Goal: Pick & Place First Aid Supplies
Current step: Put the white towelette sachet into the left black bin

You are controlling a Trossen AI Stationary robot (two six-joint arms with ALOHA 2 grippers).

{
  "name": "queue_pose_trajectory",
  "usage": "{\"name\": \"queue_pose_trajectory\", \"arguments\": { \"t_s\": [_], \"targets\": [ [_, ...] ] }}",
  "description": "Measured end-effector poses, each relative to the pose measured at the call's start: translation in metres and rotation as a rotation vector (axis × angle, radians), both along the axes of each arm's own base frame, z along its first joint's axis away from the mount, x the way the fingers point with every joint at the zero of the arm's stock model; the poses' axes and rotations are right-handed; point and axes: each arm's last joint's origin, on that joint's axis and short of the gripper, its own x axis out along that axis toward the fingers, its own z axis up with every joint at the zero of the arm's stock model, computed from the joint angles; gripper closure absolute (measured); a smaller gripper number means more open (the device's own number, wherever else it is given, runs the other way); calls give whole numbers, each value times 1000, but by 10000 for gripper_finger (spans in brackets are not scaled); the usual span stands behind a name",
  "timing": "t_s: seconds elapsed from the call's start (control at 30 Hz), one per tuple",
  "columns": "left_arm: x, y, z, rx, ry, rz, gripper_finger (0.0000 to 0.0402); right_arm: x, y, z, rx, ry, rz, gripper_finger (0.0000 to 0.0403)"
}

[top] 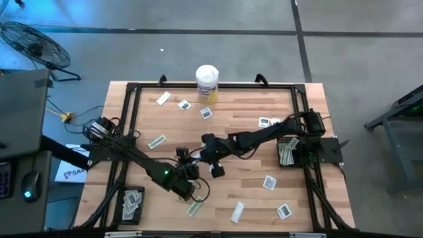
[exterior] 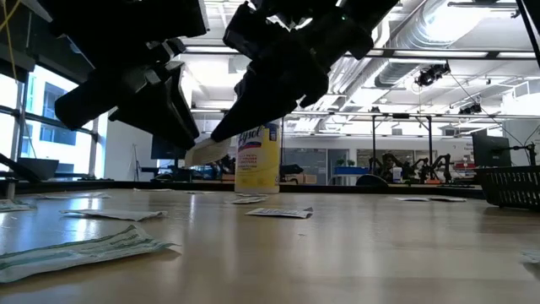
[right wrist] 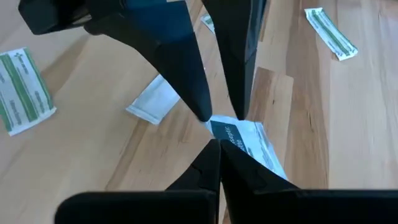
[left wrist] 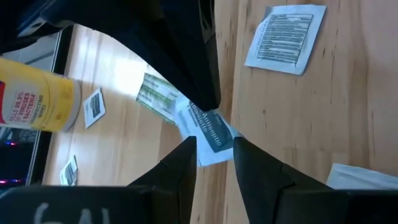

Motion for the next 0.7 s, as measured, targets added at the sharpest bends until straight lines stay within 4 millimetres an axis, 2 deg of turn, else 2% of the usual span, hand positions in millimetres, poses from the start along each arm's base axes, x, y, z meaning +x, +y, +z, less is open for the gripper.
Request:
{"name": "queue_pose_trajectory", "arguments": {
  "t_s": [0.3, 0.43, 0.7],
  "targets": [
    [0, -1, -1, -23, 35, -26, 295, -1, -3, -1, -21, 17, -99, 402],
    [0, 0, 0, -12, 18, -15, 295, -1, -3, -1, -12, 24, -87, 401],
    [10, 17, 0, -39, -3, 61, 295, 1, 0, 2, 39, -11, -61, 401]
  ]
}}
